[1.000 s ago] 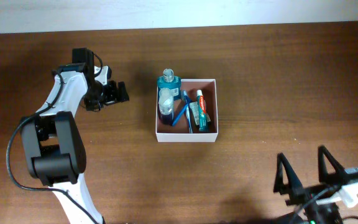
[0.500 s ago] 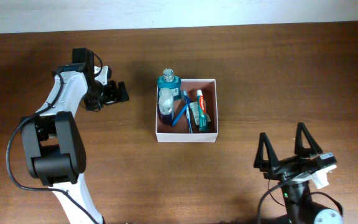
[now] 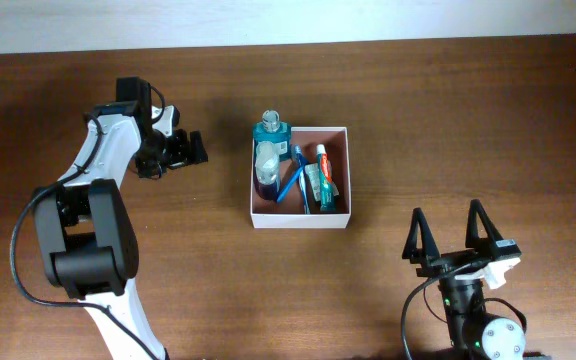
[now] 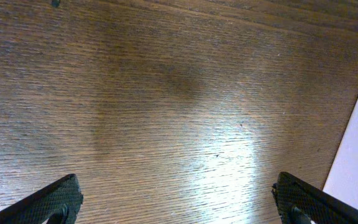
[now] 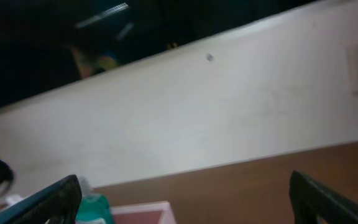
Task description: Pack container
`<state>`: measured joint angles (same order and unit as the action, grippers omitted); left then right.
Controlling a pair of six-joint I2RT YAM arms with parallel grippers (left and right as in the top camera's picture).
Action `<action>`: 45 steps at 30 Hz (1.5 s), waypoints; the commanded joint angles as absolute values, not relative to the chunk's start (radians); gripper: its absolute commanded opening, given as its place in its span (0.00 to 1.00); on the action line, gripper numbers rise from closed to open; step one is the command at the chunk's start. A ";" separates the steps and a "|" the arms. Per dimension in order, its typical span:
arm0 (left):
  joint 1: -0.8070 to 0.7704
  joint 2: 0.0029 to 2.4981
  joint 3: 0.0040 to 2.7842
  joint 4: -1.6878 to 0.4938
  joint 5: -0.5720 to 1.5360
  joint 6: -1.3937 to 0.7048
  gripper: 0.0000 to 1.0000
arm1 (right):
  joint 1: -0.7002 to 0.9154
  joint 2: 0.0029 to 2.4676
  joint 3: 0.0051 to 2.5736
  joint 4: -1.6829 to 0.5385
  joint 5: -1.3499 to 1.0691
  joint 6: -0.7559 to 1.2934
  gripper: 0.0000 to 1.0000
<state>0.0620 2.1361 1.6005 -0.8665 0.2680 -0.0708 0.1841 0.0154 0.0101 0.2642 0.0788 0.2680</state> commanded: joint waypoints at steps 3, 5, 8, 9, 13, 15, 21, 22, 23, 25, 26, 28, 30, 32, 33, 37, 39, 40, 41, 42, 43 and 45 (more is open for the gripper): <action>0.062 2.132 1.598 -0.864 0.265 -0.059 0.99 | 0.130 0.004 0.006 0.177 0.091 0.250 0.98; 0.062 2.132 1.598 -0.864 0.265 -0.059 0.99 | 0.128 0.004 0.006 0.134 0.091 0.208 0.98; 0.062 2.132 1.598 -0.864 0.265 -0.059 0.99 | 0.128 0.004 0.006 0.082 0.090 0.149 0.98; 0.062 2.132 1.598 -0.864 0.265 -0.059 1.00 | 0.128 0.004 0.006 0.074 0.091 0.130 0.98; 0.062 2.132 1.598 -0.864 0.265 -0.059 0.99 | 0.128 0.004 0.006 0.028 0.091 0.060 0.98; 0.062 2.132 1.598 -0.864 0.265 -0.059 0.99 | 0.128 0.004 0.006 -0.002 0.091 0.032 0.98; 0.062 2.132 1.598 -0.864 0.265 -0.059 0.99 | 0.128 0.004 0.006 -0.072 0.091 -0.062 0.99; 0.062 2.132 1.598 -0.864 0.265 -0.059 0.99 | 0.128 0.004 0.006 -0.072 0.091 -0.076 0.98; 0.062 2.132 1.598 -0.864 0.265 -0.059 1.00 | 0.128 0.004 0.006 -0.073 0.091 -0.087 0.98; 0.062 2.132 1.598 -0.864 0.265 -0.059 0.99 | 0.128 0.004 0.006 -0.073 0.090 -0.099 0.98; 0.062 2.132 1.598 -0.864 0.265 -0.059 0.99 | 0.128 0.004 0.006 -0.073 0.090 -0.097 0.98; 0.062 2.132 1.598 -0.864 0.265 -0.059 0.99 | 0.128 0.004 0.006 -0.073 0.090 -0.097 0.98; 0.062 2.132 1.598 -0.864 0.265 -0.059 0.99 | 0.128 0.004 0.006 -0.073 0.090 -0.097 0.98; 0.062 2.132 1.598 -0.864 0.265 -0.059 0.99 | 0.128 0.004 0.006 -0.073 0.090 -0.097 0.98; 0.062 2.132 1.598 -0.864 0.265 -0.059 0.99 | 0.128 0.004 0.006 -0.073 0.090 -0.097 0.98; 0.062 2.132 1.598 -0.864 0.265 -0.059 0.99 | 0.128 0.004 0.006 -0.073 0.090 -0.097 0.98; 0.062 2.132 1.598 -0.864 0.265 -0.059 0.99 | 0.128 0.004 0.006 -0.073 0.090 -0.097 0.98; 0.062 2.132 1.598 -0.864 0.265 -0.059 0.99 | 0.128 0.004 0.006 -0.073 0.090 -0.097 0.98; 0.062 2.132 1.598 -0.864 0.265 -0.059 0.99 | 0.128 0.004 0.006 -0.073 0.090 -0.097 0.98; 0.062 2.132 1.598 -0.864 0.265 -0.059 0.99 | 0.128 0.004 0.006 -0.073 0.090 -0.097 0.98; 0.062 2.132 1.598 -0.864 0.265 -0.059 1.00 | 0.128 0.004 0.006 -0.073 0.090 -0.097 0.98; 0.062 2.132 1.598 -0.864 0.265 -0.059 0.99 | 0.128 0.004 0.006 -0.073 0.090 -0.097 0.98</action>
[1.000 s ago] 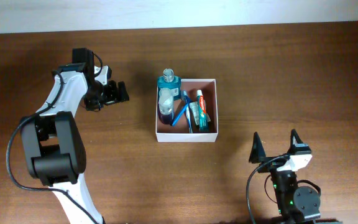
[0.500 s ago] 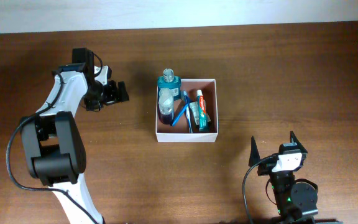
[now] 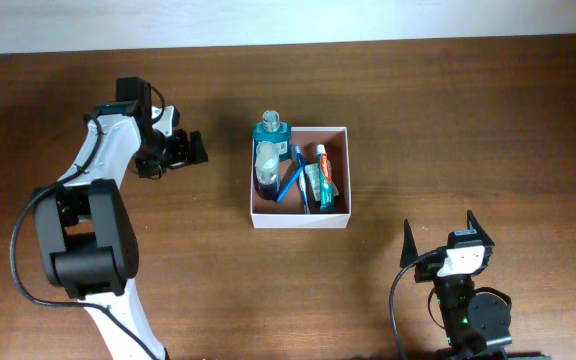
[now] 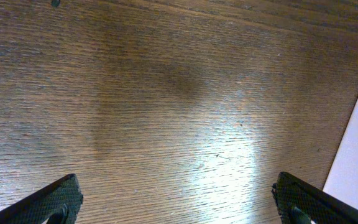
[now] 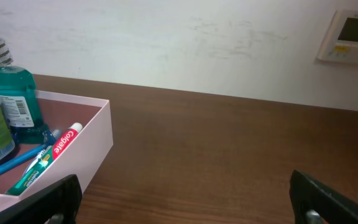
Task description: Pack container
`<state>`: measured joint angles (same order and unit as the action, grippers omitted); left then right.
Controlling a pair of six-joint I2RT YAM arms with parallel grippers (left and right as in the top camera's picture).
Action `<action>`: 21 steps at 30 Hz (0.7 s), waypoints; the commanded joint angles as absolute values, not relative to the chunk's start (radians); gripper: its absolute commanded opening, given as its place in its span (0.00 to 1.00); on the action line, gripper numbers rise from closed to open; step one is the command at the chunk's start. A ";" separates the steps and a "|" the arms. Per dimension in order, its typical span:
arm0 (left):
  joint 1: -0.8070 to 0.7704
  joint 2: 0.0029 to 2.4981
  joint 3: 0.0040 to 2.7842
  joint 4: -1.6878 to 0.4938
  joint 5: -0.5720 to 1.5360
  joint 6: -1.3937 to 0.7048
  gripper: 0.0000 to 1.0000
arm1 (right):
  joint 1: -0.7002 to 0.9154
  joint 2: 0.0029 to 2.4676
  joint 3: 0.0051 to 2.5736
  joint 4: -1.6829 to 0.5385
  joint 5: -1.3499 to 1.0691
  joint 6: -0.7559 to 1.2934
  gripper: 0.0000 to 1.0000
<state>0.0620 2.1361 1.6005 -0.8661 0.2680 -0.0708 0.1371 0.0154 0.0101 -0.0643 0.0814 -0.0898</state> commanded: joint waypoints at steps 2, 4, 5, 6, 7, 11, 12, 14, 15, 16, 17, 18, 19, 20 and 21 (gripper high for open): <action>0.062 2.132 1.598 -0.864 0.265 -0.059 0.99 | 0.128 0.004 0.006 -0.073 0.090 -0.097 0.98; 0.062 2.132 1.597 -0.865 0.265 -0.059 0.99 | 0.128 0.004 0.006 -0.072 0.090 -0.097 0.98; 0.064 2.132 1.597 -0.864 0.265 -0.059 0.99 | 0.128 0.004 0.006 -0.073 0.090 -0.097 0.98; 0.064 2.132 1.597 -0.865 0.265 -0.059 0.99 | 0.128 0.004 0.006 -0.073 0.090 -0.097 0.98; 0.064 2.131 1.597 -0.864 0.265 -0.059 0.99 | 0.128 0.004 0.006 -0.073 0.090 -0.097 0.99; 0.043 2.092 1.597 -0.865 0.264 -0.059 0.99 | 0.128 0.004 0.006 -0.073 0.090 -0.097 0.98; 0.027 2.066 1.597 -0.865 0.264 -0.059 1.00 | 0.128 0.004 0.006 -0.073 0.090 -0.097 0.98; -0.010 2.005 1.597 -0.864 0.264 -0.059 0.99 | 0.128 0.004 0.006 -0.073 0.090 -0.097 0.98; -0.036 1.960 1.597 -0.864 0.265 -0.059 0.99 | 0.128 0.004 0.006 -0.072 0.090 -0.097 0.98; -0.064 1.915 1.597 -0.864 0.265 -0.059 0.99 | 0.128 0.004 0.006 -0.073 0.090 -0.097 0.98; -0.095 1.866 1.597 -0.864 0.265 -0.059 1.00 | 0.128 0.004 0.006 -0.073 0.090 -0.097 0.98; -0.126 1.818 1.597 -0.864 0.265 -0.059 0.99 | 0.128 0.004 0.006 -0.073 0.090 -0.097 0.98; -0.153 1.778 1.597 -0.864 0.265 -0.059 0.99 | 0.128 0.004 0.006 -0.073 0.090 -0.097 0.98; -0.186 1.726 1.597 -0.864 0.265 -0.059 0.99 | 0.128 0.004 0.006 -0.072 0.090 -0.097 0.98; -0.218 1.675 1.597 -0.864 0.264 -0.059 0.99 | 0.128 0.004 0.006 -0.073 0.090 -0.097 0.98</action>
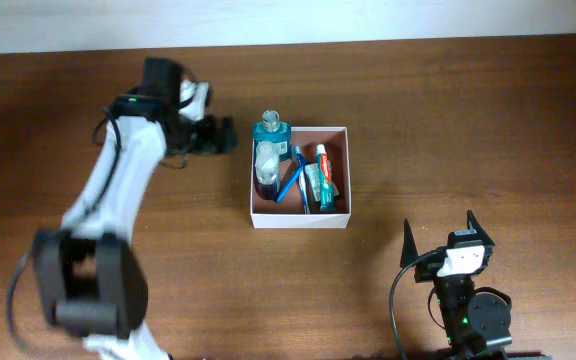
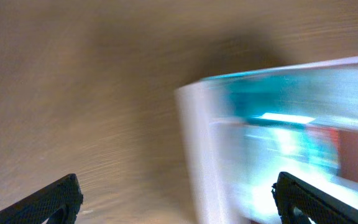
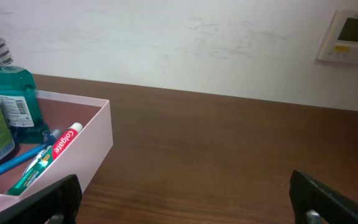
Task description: Pack container
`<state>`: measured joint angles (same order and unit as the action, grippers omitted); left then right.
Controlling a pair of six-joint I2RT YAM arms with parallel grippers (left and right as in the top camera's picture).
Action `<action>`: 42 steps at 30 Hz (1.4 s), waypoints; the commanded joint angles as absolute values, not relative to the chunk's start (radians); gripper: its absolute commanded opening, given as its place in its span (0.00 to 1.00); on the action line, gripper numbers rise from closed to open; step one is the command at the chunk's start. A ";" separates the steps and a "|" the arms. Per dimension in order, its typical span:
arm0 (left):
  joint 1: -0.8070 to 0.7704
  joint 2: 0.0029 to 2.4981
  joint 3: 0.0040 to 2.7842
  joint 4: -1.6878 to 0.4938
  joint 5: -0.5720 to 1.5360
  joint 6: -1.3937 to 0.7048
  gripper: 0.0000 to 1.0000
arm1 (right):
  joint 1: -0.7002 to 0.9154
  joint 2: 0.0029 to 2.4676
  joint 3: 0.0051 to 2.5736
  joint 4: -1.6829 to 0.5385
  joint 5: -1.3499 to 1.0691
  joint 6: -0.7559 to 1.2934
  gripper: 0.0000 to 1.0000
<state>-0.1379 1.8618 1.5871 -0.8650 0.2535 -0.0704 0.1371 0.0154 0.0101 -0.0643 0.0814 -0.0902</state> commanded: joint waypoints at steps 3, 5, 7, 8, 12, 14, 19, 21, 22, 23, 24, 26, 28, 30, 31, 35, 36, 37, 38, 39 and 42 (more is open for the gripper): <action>-0.310 1.489 1.597 -0.856 0.116 -0.059 0.99 | 0.128 0.004 0.006 -0.073 0.090 -0.097 0.98; -0.339 1.395 1.597 -0.856 0.052 -0.059 0.99 | 0.128 0.004 0.006 -0.073 0.090 -0.097 0.98; -0.356 1.292 1.597 -0.873 0.004 -0.058 0.99 | 0.128 0.004 0.006 -0.073 0.090 -0.097 0.98; -0.357 1.202 1.597 -0.907 -0.020 -0.058 0.99 | 0.128 0.004 0.006 -0.073 0.090 -0.097 0.98; -0.357 1.019 1.597 -1.013 -0.078 -0.059 0.99 | 0.128 0.004 0.006 -0.073 0.090 -0.097 0.98; -0.357 0.939 1.597 -1.062 -0.106 -0.058 1.00 | 0.128 0.004 0.006 -0.073 0.090 -0.097 0.98; -0.329 0.770 1.582 -1.173 -0.113 -0.058 0.99 | 0.128 0.004 0.006 -0.073 0.090 -0.097 0.98; -0.306 0.707 1.545 -1.191 -0.113 -0.058 0.99 | 0.128 0.004 0.006 -0.073 0.090 -0.097 0.98; -0.293 0.678 1.520 -1.190 -0.113 -0.059 0.99 | 0.128 0.004 0.006 -0.073 0.090 -0.097 0.98; -0.274 0.640 1.480 -1.187 -0.113 -0.059 0.99 | 0.128 0.004 0.006 -0.073 0.090 -0.097 0.98; -0.258 0.606 1.439 -1.183 -0.113 -0.059 0.99 | 0.128 0.004 0.006 -0.073 0.090 -0.097 0.98; -0.228 0.539 1.340 -1.168 -0.104 -0.059 1.00 | 0.128 0.004 0.006 -0.073 0.090 -0.097 0.98; -0.196 0.477 1.222 -1.111 -0.101 -0.059 0.99 | 0.128 0.004 0.006 -0.073 0.090 -0.097 0.98; -0.175 0.429 1.100 -1.019 -0.101 -0.059 0.99 | 0.128 0.004 0.006 -0.073 0.090 -0.097 0.98; -0.167 0.409 1.037 -0.968 -0.101 -0.059 0.99 | 0.128 0.004 0.006 -0.073 0.090 -0.097 0.98; -0.155 0.358 0.786 -0.713 -0.101 -0.059 0.99 | 0.128 0.004 0.006 -0.073 0.090 -0.097 0.98; -0.154 0.353 0.738 -0.656 -0.101 -0.059 0.99 | 0.128 0.004 0.006 -0.073 0.090 -0.097 0.98; -0.154 0.351 0.677 -0.579 -0.101 -0.059 0.99 | 0.128 0.004 0.006 -0.073 0.090 -0.097 0.98; -0.154 0.350 0.624 -0.509 -0.093 -0.059 0.99 | 0.128 0.004 0.006 -0.073 0.090 -0.097 0.98; -0.154 0.350 0.572 -0.439 -0.085 -0.059 0.99 | 0.128 0.004 0.006 -0.073 0.090 -0.097 0.98; -0.154 0.335 0.404 -0.196 -0.058 -0.059 0.99 | 0.128 0.004 0.006 -0.073 0.090 -0.097 0.98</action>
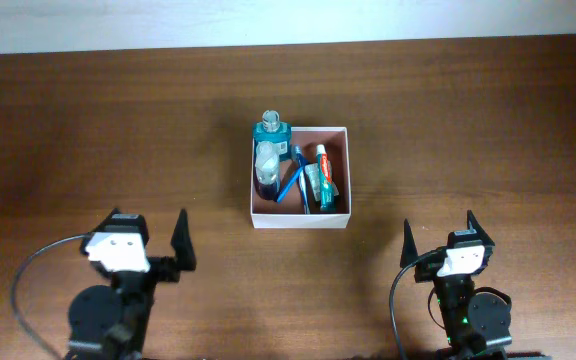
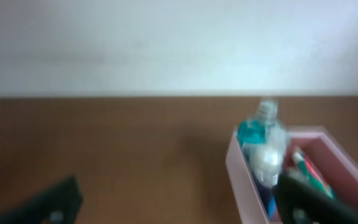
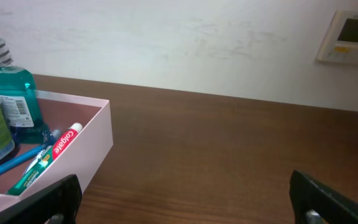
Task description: Pack container
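The white box (image 1: 346, 175) with a pink floor stands mid-table. Inside lie a teal mouthwash bottle (image 1: 271, 129), a clear bottle (image 1: 265, 160), a blue toothbrush (image 1: 290, 178) and a toothpaste tube (image 1: 322, 172). My left gripper (image 1: 154, 250) is folded back at the front left, open and empty; its blurred wrist view shows the box (image 2: 244, 180) and teal bottle (image 2: 253, 130) ahead. My right gripper (image 1: 438, 236) sits at the front right, open and empty, looking at the box (image 3: 95, 146) and toothpaste (image 3: 64, 142).
Bare brown wooden table (image 1: 468, 120) surrounds the box. A white wall (image 3: 179, 43) rises behind the table's far edge, with a wall panel (image 3: 352, 36) at the right.
My left arm has moved from beside the box's upper left corner back to the front left of the table, gripper still open. The right arm and the box contents are unchanged.
At first my left gripper hung open left of the box and the right was at the front right, pointing at the wall. Then the right settled lower, facing the box. The left moved up next to the box, and now rests at the front left.
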`<state>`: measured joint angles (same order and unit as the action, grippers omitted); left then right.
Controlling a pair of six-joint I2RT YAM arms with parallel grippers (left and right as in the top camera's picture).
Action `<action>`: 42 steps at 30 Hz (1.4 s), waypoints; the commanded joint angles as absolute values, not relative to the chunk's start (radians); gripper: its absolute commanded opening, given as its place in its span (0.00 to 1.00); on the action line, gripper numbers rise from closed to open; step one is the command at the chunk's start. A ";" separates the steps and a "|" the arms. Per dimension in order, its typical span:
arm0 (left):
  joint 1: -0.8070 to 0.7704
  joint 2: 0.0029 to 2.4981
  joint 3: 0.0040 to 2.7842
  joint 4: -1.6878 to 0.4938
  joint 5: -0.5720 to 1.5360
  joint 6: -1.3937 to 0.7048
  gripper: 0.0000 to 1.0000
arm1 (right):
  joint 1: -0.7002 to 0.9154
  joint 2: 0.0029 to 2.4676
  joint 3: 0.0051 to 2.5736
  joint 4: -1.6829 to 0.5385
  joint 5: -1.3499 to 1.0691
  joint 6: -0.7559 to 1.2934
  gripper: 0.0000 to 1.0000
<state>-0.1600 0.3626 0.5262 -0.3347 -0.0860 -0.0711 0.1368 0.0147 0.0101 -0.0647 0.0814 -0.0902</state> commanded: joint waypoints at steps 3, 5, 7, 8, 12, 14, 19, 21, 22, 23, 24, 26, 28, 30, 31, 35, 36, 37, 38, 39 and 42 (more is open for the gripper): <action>-0.154 0.298 0.290 -0.033 -0.040 -0.059 0.99 | 0.128 0.004 0.006 -0.073 0.090 -0.097 0.98; -0.154 0.271 0.236 0.038 -0.039 -0.059 0.99 | 0.128 0.004 0.006 -0.073 0.090 -0.097 0.98; -0.154 0.240 0.191 0.082 -0.037 -0.059 0.99 | 0.128 0.004 0.006 -0.073 0.090 -0.097 0.98; -0.154 0.227 0.176 0.087 -0.037 -0.059 0.99 | 0.128 0.004 0.006 -0.073 0.090 -0.097 0.98; -0.143 0.186 0.137 0.078 -0.036 -0.059 0.99 | 0.128 0.004 0.006 -0.073 0.090 -0.097 0.98; -0.130 0.162 0.118 0.072 -0.029 -0.059 1.00 | 0.128 0.004 0.006 -0.073 0.090 -0.097 0.98; -0.102 0.106 0.065 0.067 -0.028 -0.059 0.99 | 0.128 0.004 0.006 -0.073 0.090 -0.097 0.98; -0.097 0.081 0.041 0.067 -0.016 -0.059 0.99 | 0.128 0.004 0.006 -0.073 0.090 -0.097 0.98; -0.095 0.073 0.032 0.067 -0.013 -0.059 0.99 | 0.128 0.004 0.006 -0.073 0.090 -0.097 0.98; -0.095 0.065 0.023 0.067 -0.010 -0.059 0.99 | 0.128 0.004 0.006 -0.073 0.090 -0.097 0.98; -0.095 0.058 0.015 0.067 -0.011 -0.059 0.99 | 0.128 0.004 0.006 -0.073 0.090 -0.097 0.98; -0.095 0.052 0.009 0.056 -0.011 -0.058 0.99 | 0.128 0.004 0.006 -0.073 0.090 -0.097 0.98; -0.095 0.046 0.009 0.020 -0.012 -0.058 1.00 | 0.128 0.004 0.006 -0.073 0.090 -0.097 0.98; -0.095 0.038 0.009 -0.029 -0.016 -0.047 0.99 | 0.128 0.004 0.006 -0.073 0.090 -0.097 0.98; -0.095 0.033 0.009 -0.061 -0.019 -0.031 0.99 | 0.128 0.004 0.006 -0.073 0.090 -0.097 0.98; -0.095 0.023 0.009 -0.082 -0.018 0.117 0.99 | 0.128 0.004 0.006 -0.073 0.090 -0.097 0.98; -0.095 0.017 0.009 -0.082 -0.018 0.164 0.99 | 0.128 0.004 0.006 -0.073 0.090 -0.097 0.98; -0.095 0.013 0.009 -0.082 -0.018 0.194 0.99 | 0.128 0.004 0.006 -0.073 0.090 -0.097 0.98; -0.095 0.010 0.009 -0.082 -0.017 0.218 0.99 | 0.128 0.004 0.006 -0.073 0.090 -0.097 0.98; -0.095 0.009 0.009 -0.083 -0.014 0.234 0.99 | 0.128 0.004 0.006 -0.073 0.090 -0.097 0.98; -0.095 0.009 0.009 -0.083 -0.010 0.234 0.99 | 0.128 0.004 0.006 -0.073 0.090 -0.097 0.98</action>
<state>-0.1013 0.0212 0.0139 -0.0803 -0.0257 0.1513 0.1368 0.0147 0.0101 -0.0647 0.0814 -0.0906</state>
